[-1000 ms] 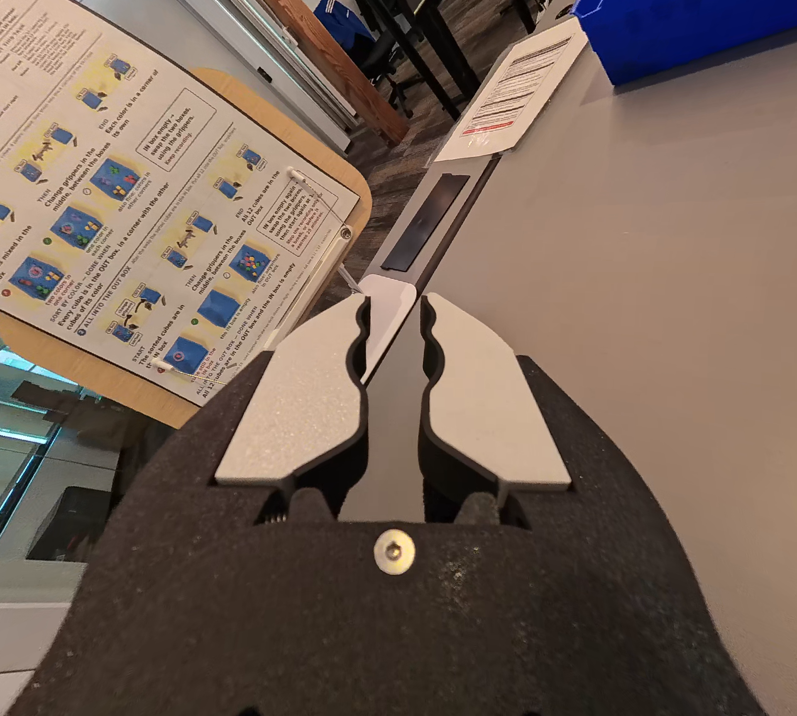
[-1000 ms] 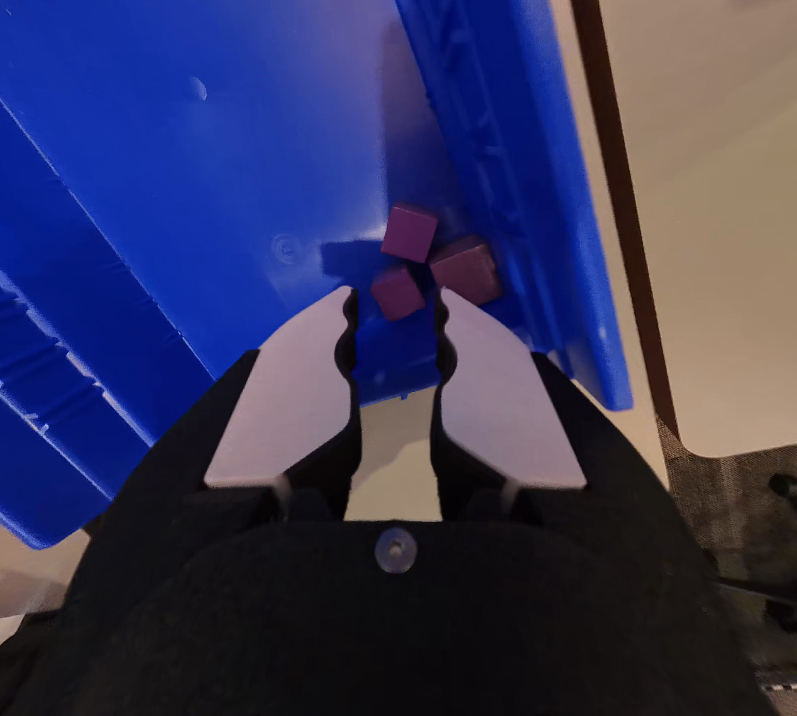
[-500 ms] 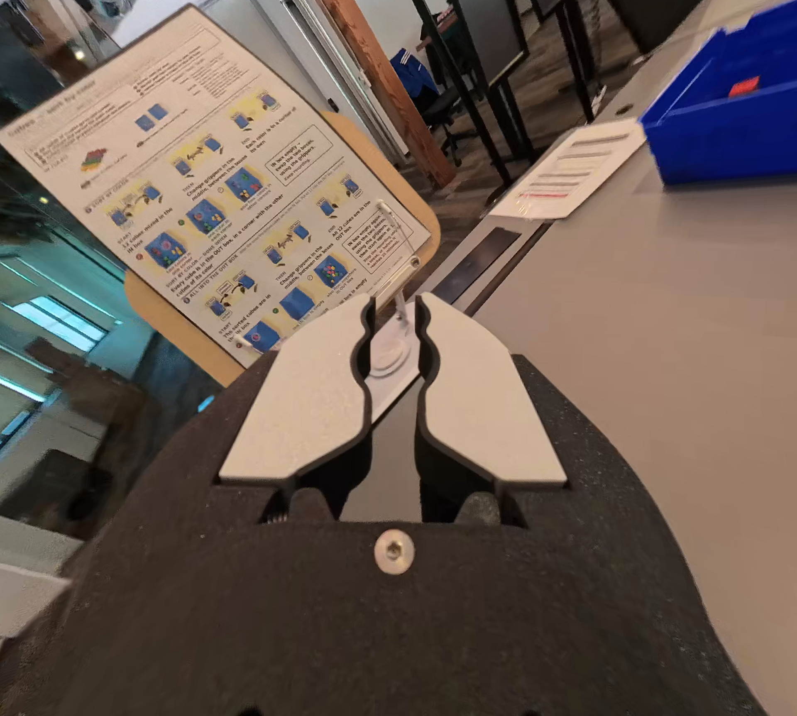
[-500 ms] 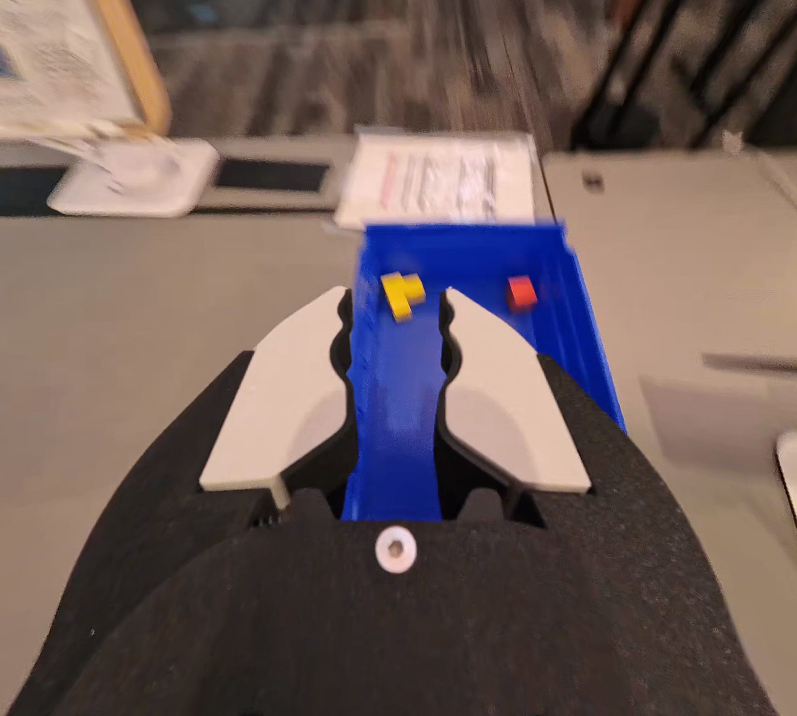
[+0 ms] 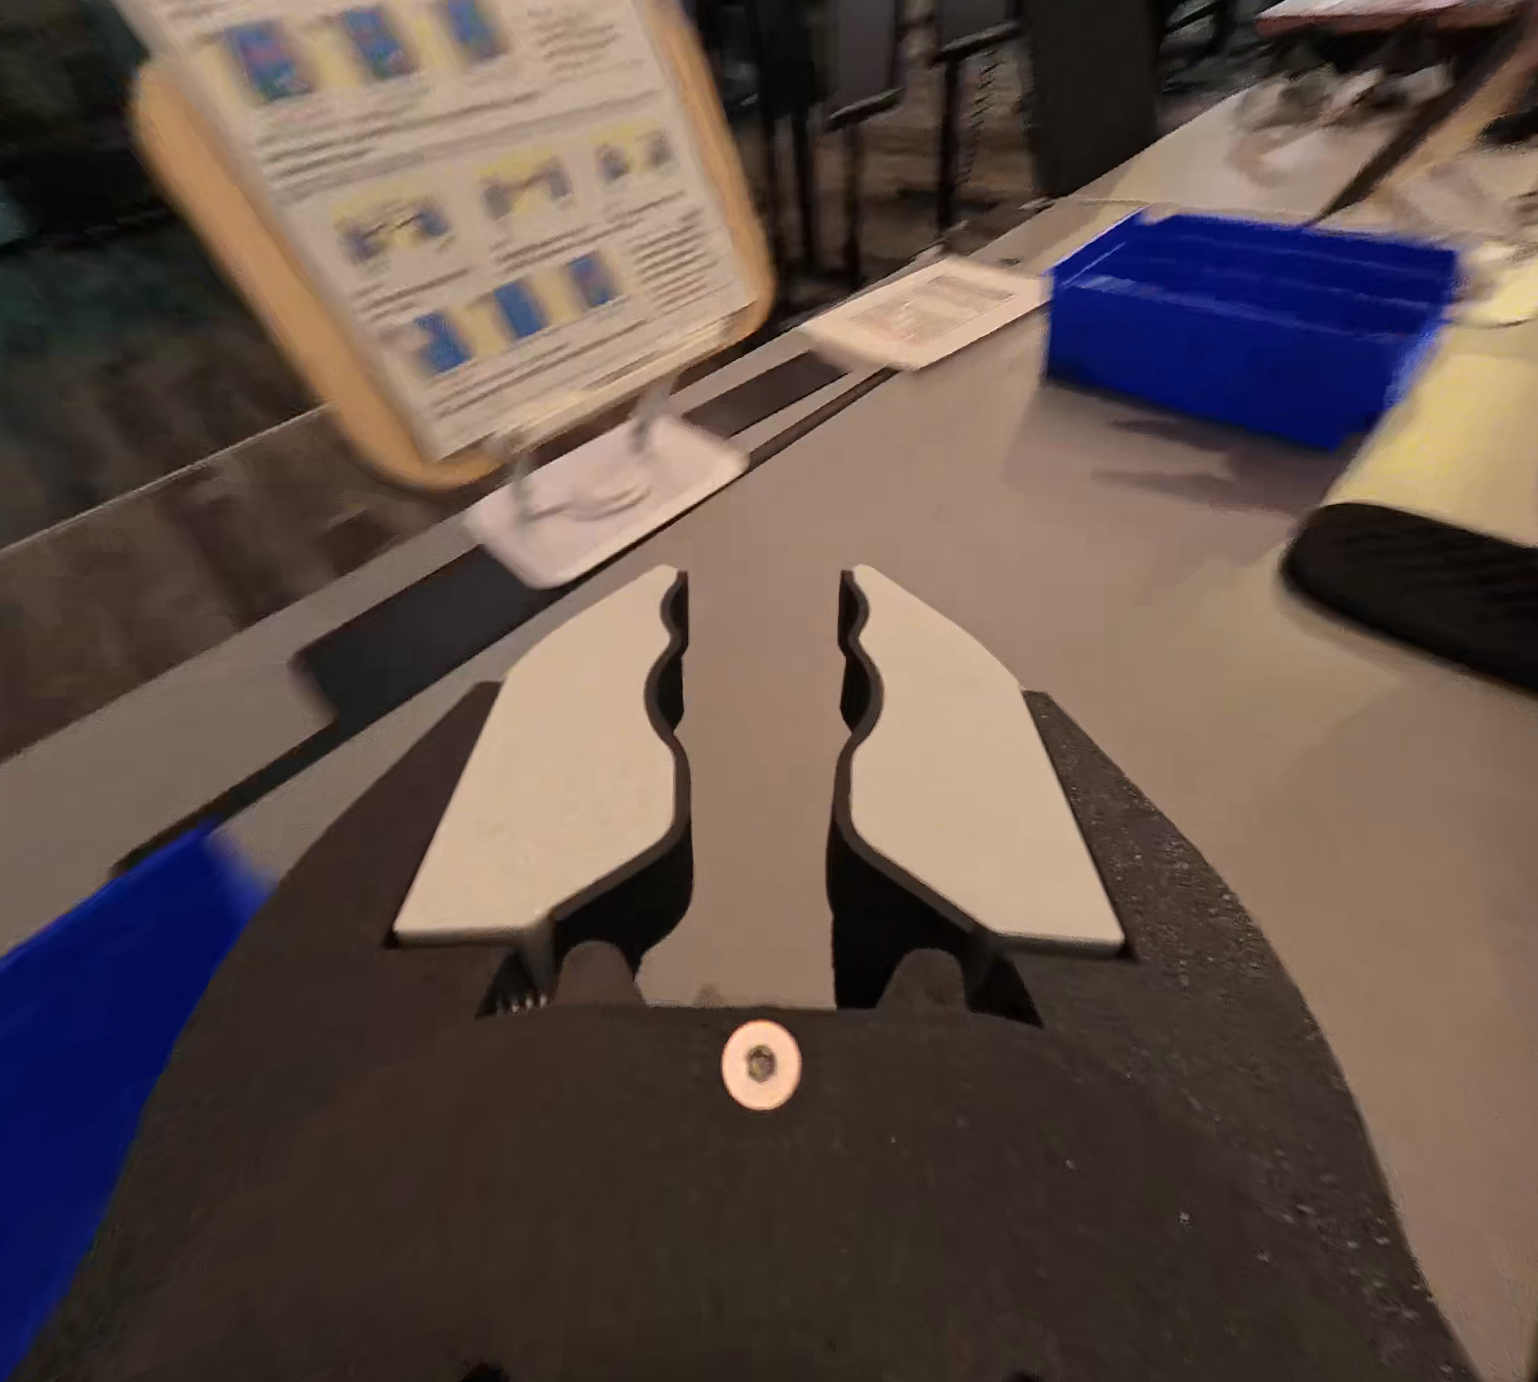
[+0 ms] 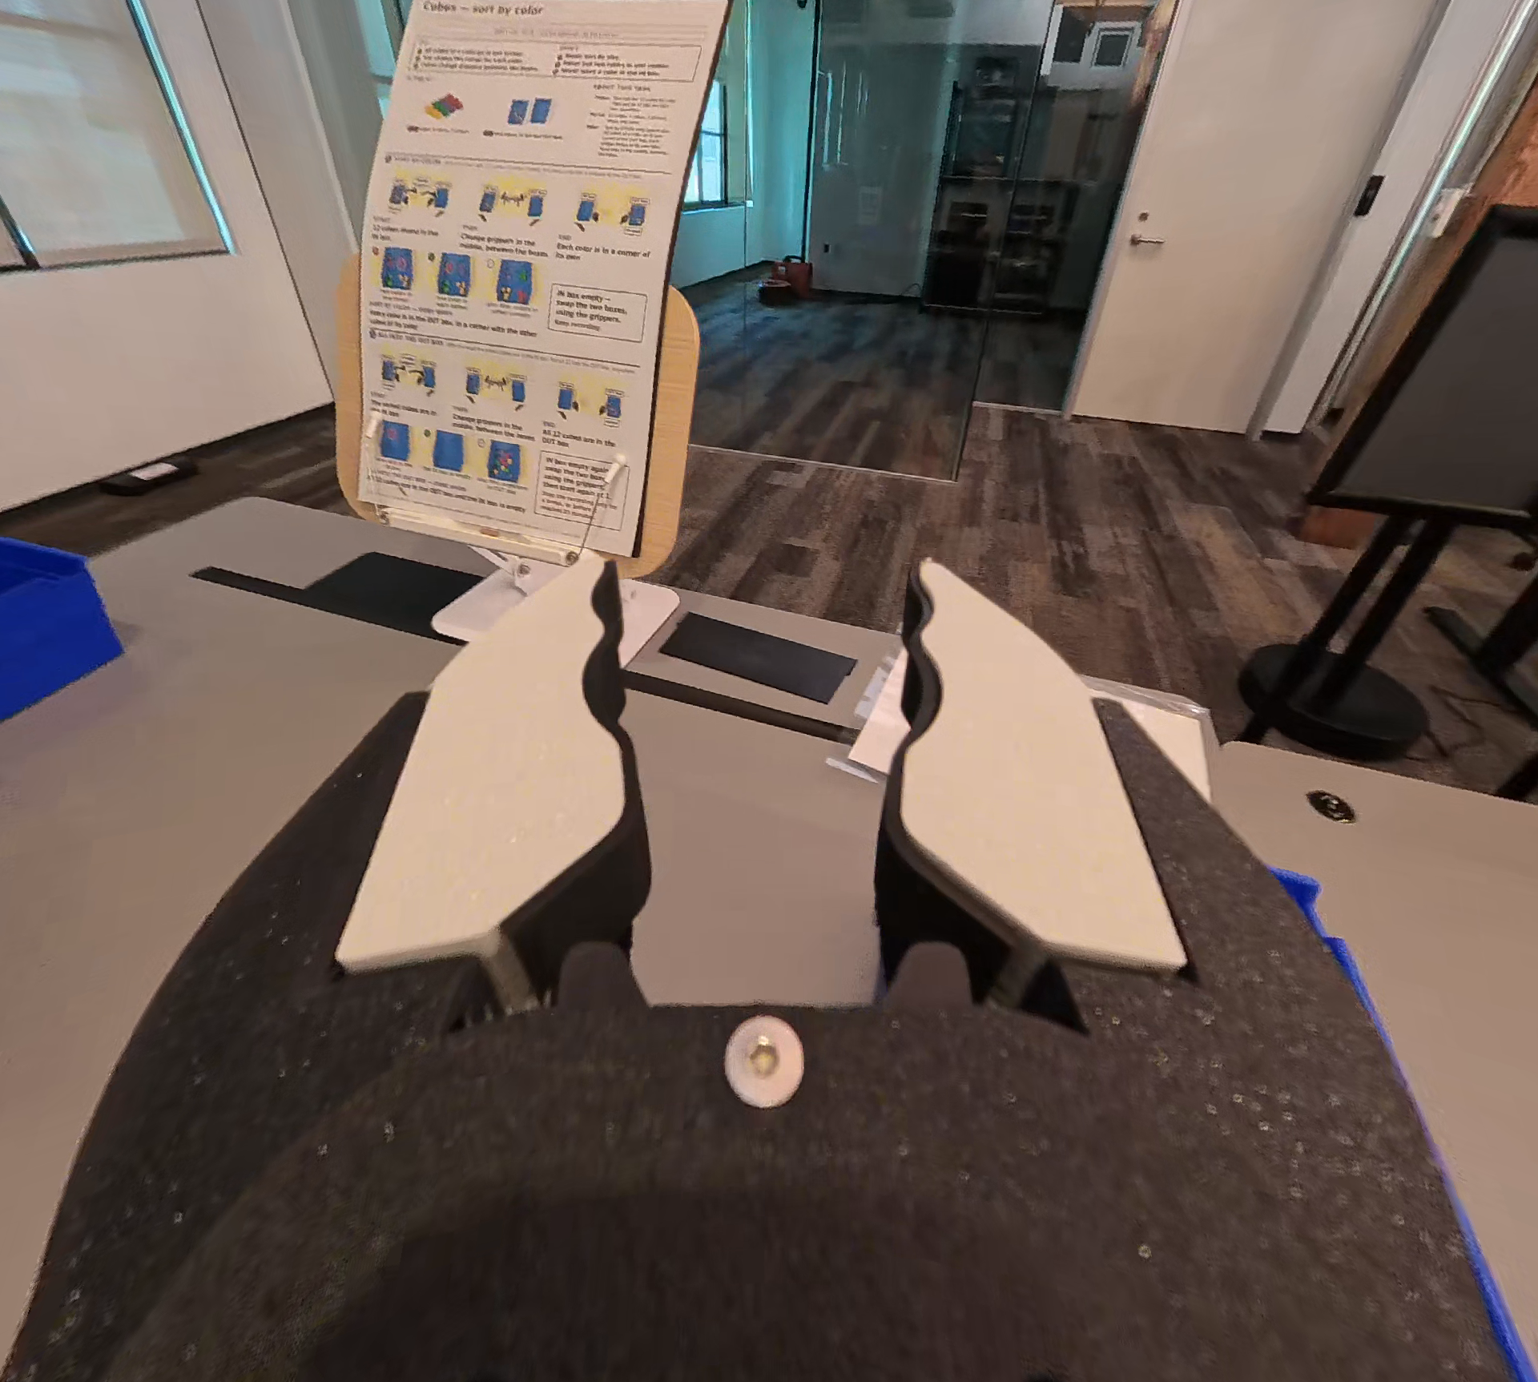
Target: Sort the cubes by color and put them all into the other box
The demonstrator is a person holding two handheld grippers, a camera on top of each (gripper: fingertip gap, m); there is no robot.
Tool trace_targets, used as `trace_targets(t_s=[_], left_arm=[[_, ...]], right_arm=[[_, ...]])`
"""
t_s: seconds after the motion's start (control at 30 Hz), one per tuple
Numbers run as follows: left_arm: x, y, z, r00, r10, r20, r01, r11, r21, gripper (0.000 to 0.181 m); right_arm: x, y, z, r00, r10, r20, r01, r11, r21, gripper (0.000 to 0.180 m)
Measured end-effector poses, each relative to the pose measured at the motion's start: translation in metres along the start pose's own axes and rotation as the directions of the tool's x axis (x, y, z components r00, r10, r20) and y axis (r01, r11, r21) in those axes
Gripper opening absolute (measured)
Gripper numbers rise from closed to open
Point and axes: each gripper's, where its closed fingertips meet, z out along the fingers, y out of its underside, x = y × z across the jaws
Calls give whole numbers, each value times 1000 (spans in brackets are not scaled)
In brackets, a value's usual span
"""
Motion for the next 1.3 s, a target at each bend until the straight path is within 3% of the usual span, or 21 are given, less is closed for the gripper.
trace_targets(t_s=[0.07, 0.13, 0.37, 0.53, 0.7, 1.13, 1.23, 1.3], left_arm=[[-59, 35, -33, 977, 67, 203, -43, 992, -119, 34], [-103, 74, -65, 934, 198, 298, -110, 952, -286, 33], [-136, 168, -91, 933, 340, 120, -236, 827, -511, 38], [-146, 213, -70, 950, 311, 35, -236, 785, -573, 39], [-157, 250, -45, 947, 321, -16, -260, 735, -626, 38], [-164, 271, -32, 964, 264, -13, -200, 696, -689, 32], [-174, 252, -38, 953, 292, 76, -173, 737, -653, 28], [-185, 220, -46, 917, 351, 190, -183, 792, -582, 28]], right_arm=[[-2, 1, 2, 999, 31, 19, -31, 999, 11, 64], [-8, 3, 6, 998, 47, 45, -48, 999, 5, 64], [-65, 4, 18, 981, 15, 193, -7, 999, -41, 65], [-114, -6, 25, 949, 11, 315, -6, 1000, -17, 65], [-134, 3, 31, 940, 13, 342, 8, 998, -60, 65], [-126, 17, 29, 922, 81, 379, -50, 995, -91, 63], [-130, 16, 31, 912, 77, 404, -45, 995, -88, 61], [-137, 18, 36, 903, 71, 424, -32, 995, -98, 60]])
